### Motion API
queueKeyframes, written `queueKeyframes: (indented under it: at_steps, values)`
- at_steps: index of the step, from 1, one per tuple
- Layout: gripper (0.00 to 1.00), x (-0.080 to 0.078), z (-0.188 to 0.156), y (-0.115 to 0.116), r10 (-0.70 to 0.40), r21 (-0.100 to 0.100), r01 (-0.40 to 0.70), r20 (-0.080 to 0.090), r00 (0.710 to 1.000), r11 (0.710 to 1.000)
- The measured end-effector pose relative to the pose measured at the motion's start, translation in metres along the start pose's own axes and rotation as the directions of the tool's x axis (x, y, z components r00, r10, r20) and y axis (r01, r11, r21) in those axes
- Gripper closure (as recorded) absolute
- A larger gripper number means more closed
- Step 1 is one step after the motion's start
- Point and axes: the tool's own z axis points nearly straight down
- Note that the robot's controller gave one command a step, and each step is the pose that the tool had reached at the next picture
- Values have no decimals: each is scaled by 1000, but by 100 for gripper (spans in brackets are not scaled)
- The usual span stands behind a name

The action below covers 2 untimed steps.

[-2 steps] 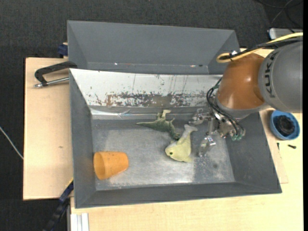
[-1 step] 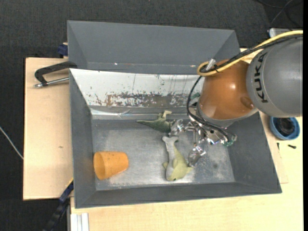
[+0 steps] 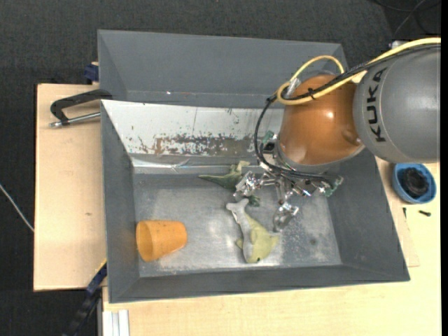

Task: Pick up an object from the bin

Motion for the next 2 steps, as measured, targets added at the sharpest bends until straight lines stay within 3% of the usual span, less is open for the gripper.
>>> queueKeyframes:
  at_steps: [1,2]
  values:
    - [0,24,40,21,-246,-1,246,-1,969,969]
    - [0,22,39,20,-245,-1,245,-2,970,970]
